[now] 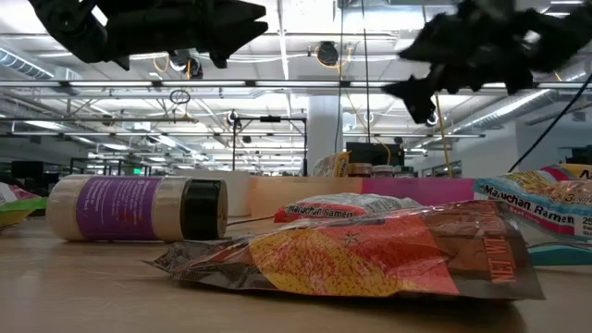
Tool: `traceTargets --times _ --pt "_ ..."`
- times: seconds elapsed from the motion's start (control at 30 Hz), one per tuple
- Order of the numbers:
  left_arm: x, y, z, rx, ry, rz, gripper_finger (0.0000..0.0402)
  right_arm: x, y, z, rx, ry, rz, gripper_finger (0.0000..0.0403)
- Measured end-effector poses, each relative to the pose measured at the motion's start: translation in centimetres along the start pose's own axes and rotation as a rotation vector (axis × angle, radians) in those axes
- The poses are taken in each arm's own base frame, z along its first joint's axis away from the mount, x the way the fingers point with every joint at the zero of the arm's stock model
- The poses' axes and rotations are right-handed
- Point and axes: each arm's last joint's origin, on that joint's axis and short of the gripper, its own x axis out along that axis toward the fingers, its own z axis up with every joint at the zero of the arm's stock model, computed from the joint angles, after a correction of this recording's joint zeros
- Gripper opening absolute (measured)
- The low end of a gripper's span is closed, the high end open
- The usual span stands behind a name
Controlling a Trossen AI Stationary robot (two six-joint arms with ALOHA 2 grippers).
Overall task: Pick & Place Food Item
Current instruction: Put the green noodle pack into the orange bin
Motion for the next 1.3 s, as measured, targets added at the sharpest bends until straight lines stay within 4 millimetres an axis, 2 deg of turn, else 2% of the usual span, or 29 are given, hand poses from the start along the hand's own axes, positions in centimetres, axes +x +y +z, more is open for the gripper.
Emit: traceTargets --times 0.1,0.2,0.43,0.63,0.73,0.9,1.13,1.3 --pt "0.1 -0.6 -0.5 -0.04 0.052 -0.024 0.0182 0.2 1.9 -2.8 -0.097 -0.153 0.096 0.0254" --pt "0.2 -1.4 -0.7 -0.084 0.071 -0.054 0.0182 0.3 3.3 -4.6 -0.139 -0.224 0.114 0.0254" --pt "0.3 -4.1 -0.5 -0.168 0.074 -0.154 0.0182 2.2 7.0 -5.8 -0.291 -0.231 0.078 0.0254" --pt "0.2 -7.1 -0.3 -0.232 0.081 -0.197 0.0182 4.9 10.0 -6.7 -0.392 -0.172 0.012 0.0254" --pt "0.0 -8.4 -0.4 -0.236 0.102 -0.189 0.0182 6.3 10.5 -7.4 -0.414 -0.13 -0.071 0.0254" --pt "-0.3 -9.7 -1.1 -0.197 0.193 -0.158 0.0182 8.6 10.4 -7.6 -0.428 -0.044 -0.1 0.0246" --pt "-1.1 -10.4 -3.1 -0.192 0.404 -0.05 0.0182 11.5 10.9 -6.7 -0.517 0.012 -0.125 0.0219" --pt "-1.7 -11.0 -3.8 -0.219 0.485 0.032 0.0182 12.1 11.1 -5.8 -0.598 0.014 -0.132 0.0213"
